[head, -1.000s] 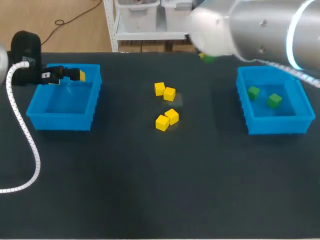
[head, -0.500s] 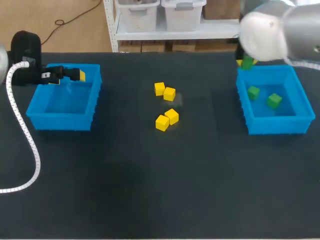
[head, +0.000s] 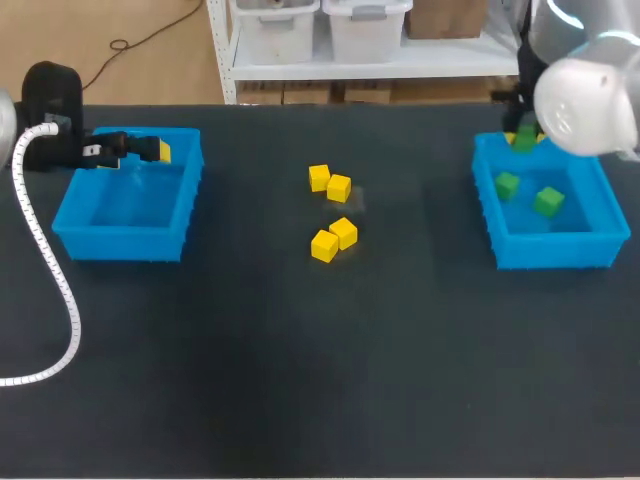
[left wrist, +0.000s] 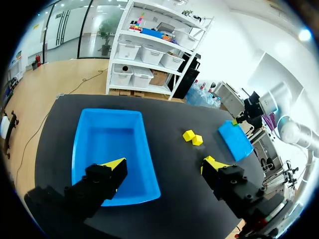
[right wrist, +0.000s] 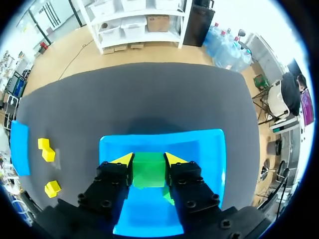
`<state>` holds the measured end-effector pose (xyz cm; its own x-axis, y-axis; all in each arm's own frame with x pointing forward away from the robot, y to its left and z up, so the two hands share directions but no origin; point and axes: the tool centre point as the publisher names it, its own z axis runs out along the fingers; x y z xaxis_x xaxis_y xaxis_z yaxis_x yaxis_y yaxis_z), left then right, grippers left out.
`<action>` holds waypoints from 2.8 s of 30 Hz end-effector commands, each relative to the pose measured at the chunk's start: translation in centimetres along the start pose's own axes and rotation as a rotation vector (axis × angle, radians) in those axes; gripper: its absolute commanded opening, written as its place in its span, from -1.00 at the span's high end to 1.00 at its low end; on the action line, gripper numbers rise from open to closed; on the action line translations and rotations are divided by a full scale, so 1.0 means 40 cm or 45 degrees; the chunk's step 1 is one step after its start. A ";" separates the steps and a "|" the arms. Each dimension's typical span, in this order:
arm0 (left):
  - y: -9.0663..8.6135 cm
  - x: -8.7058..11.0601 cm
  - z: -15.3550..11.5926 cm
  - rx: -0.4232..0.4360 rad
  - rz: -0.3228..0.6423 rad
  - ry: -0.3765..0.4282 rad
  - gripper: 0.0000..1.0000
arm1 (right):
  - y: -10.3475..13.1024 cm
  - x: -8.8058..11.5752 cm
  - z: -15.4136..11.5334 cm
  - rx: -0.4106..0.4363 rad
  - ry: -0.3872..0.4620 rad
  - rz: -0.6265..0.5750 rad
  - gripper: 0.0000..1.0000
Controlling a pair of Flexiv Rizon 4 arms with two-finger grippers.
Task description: Put the green cubes in the right bin and the yellow cubes in the left bin.
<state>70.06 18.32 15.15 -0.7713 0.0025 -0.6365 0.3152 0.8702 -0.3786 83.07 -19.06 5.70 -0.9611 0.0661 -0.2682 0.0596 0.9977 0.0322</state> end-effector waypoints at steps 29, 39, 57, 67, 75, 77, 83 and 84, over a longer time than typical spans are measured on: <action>0.003 0.003 0.000 0.008 0.002 -0.007 -1.00 | 0.007 -0.010 -0.009 -0.014 -0.151 -0.098 -1.00; 0.040 0.025 -0.020 0.070 -0.047 0.006 -1.00 | 0.007 -0.010 -0.009 -0.014 -0.151 -0.098 -1.00; -0.155 -0.165 0.107 0.155 0.459 0.363 -1.00 | 0.007 -0.010 -0.009 -0.014 -0.151 -0.098 -1.00; -0.305 -0.118 0.246 0.184 0.591 0.602 -1.00 | 0.007 -0.010 -0.009 -0.014 -0.151 -0.098 -1.00; -0.339 -0.062 0.315 0.164 0.612 0.759 -1.00 | 0.007 -0.010 -0.009 -0.014 -0.151 -0.098 -1.00; -0.343 -0.050 0.325 0.149 0.614 0.790 -1.00 | 0.007 -0.010 -0.009 -0.014 -0.151 -0.098 -1.00; -0.354 -0.024 0.340 0.094 0.578 0.870 -1.00 | 0.007 -0.010 -0.009 -0.014 -0.151 -0.098 -1.00; -0.355 -0.021 0.341 0.089 0.570 0.878 -1.00 | 0.007 -0.010 -0.009 -0.014 -0.151 -0.098 -1.00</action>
<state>73.51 -0.21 11.86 -0.7172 0.6135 -0.3306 0.6933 0.6762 -0.2492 83.52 -18.81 6.16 -0.9258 -0.0094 -0.3778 -0.0180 0.9997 0.0193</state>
